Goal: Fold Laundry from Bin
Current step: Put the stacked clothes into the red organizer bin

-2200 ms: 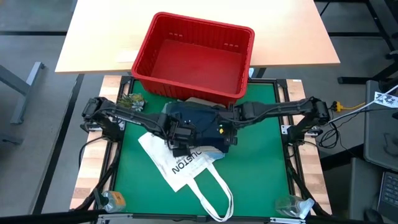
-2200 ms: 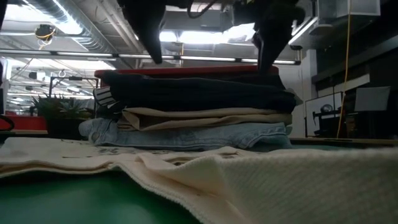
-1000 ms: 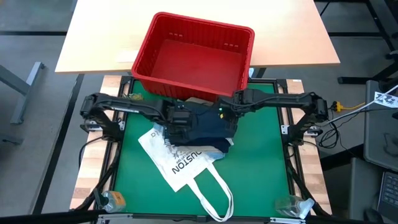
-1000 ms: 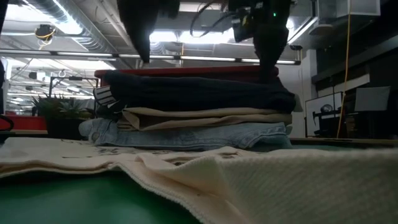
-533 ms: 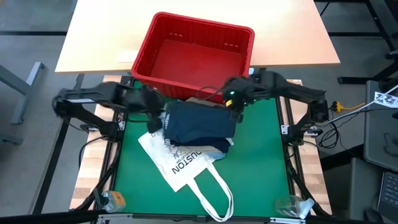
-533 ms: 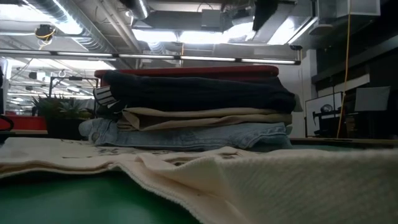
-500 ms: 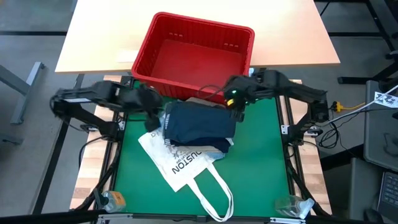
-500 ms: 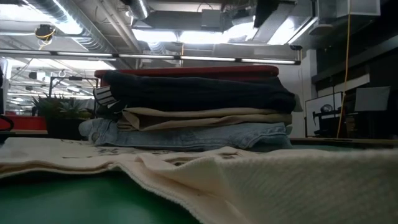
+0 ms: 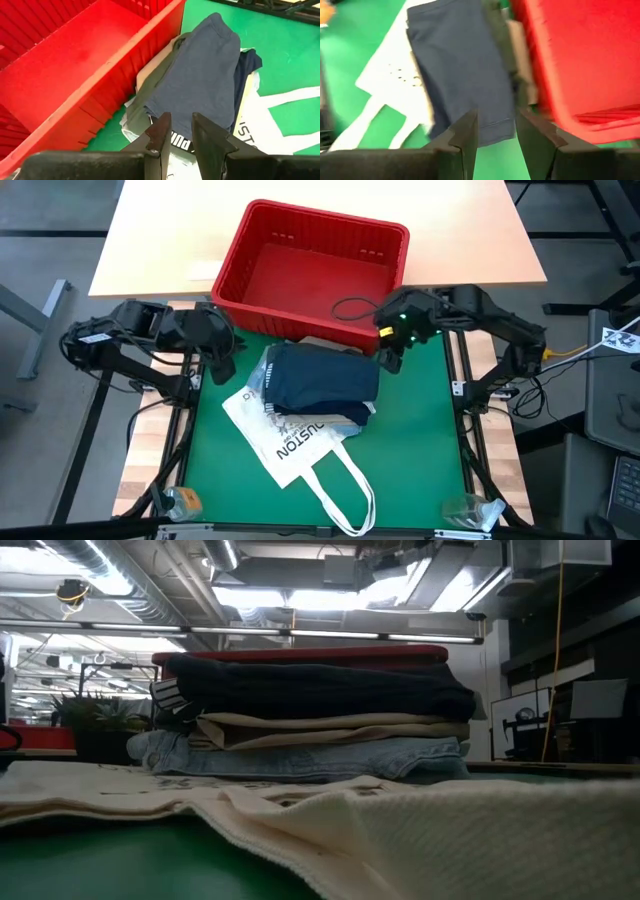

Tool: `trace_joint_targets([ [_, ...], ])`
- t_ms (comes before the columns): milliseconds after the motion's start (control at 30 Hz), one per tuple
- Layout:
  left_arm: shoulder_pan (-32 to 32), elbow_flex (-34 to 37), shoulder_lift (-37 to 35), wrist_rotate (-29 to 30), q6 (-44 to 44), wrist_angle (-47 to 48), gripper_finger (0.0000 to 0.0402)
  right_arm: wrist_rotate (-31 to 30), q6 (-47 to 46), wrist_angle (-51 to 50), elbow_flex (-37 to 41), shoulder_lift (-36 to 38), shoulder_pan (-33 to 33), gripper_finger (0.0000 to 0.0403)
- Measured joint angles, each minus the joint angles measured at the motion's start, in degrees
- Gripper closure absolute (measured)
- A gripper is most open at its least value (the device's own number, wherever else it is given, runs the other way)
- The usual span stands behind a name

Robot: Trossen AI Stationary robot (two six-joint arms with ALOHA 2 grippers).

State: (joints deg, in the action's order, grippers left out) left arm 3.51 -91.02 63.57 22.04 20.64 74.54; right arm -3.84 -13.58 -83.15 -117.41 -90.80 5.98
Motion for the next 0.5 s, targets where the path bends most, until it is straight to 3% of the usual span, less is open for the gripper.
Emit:
trace_joint_targets([
  [233,-1.5,0.02,0.31,1.01,-1.79,0.02,0.0323,4.99,-4.49,0.07,2.12,-0.29,0.0,0.0271],
  [500,-5.66,0.02,0.28,1.03,-3.26,0.29,0.0254,4.99,-5.93,0.76,2.39,-0.27,0.04,0.0271],
])
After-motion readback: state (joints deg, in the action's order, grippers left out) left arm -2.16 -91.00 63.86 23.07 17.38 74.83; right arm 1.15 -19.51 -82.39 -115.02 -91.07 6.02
